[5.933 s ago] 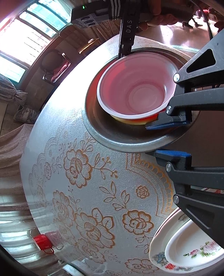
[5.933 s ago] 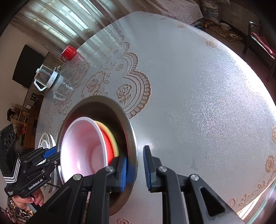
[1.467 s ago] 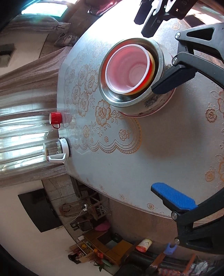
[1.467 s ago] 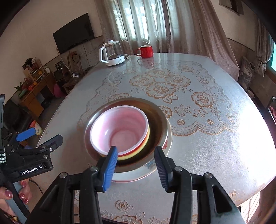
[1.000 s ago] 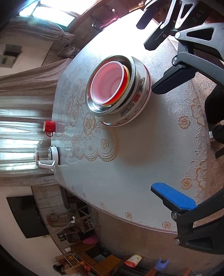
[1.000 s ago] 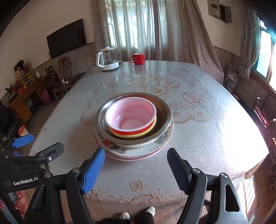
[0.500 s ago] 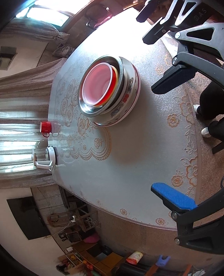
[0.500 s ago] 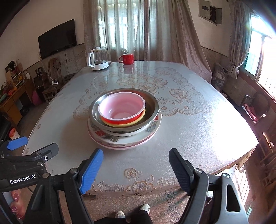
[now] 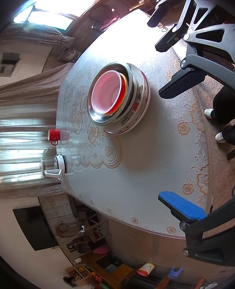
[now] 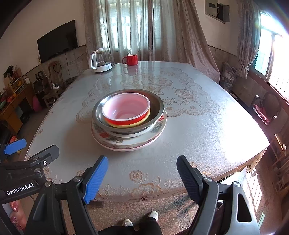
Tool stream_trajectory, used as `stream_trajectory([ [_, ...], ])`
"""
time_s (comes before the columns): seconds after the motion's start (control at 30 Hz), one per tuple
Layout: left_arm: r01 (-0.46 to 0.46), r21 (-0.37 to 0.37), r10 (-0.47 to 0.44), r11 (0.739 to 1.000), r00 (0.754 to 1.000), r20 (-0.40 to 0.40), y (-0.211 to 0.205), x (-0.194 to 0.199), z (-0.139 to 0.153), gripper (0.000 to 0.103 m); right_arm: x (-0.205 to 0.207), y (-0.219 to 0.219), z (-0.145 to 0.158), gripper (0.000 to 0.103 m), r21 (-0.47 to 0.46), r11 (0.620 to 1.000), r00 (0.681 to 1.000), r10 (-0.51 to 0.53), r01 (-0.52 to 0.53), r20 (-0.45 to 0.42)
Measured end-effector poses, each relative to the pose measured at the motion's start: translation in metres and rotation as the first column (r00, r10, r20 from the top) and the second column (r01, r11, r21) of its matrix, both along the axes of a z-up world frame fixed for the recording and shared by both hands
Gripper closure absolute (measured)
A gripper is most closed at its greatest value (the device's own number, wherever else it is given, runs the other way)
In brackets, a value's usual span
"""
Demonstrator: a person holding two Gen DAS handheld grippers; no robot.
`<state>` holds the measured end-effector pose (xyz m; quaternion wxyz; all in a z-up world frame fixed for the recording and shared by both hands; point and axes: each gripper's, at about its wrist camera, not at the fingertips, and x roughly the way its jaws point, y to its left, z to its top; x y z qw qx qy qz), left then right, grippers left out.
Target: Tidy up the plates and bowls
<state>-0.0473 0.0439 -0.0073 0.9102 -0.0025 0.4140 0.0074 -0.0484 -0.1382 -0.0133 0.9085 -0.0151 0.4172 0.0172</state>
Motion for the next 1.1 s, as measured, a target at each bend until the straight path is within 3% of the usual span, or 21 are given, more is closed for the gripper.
stream_trajectory([
  [1.1,0.024,-0.026,-0.024,0.999,1.000,-0.004,0.0007,0.0037,-0.0017,0.000,0.0062,0.0041,-0.0033,0.023,-0.002,1.000,1.000,-0.008,0.008,-0.025],
])
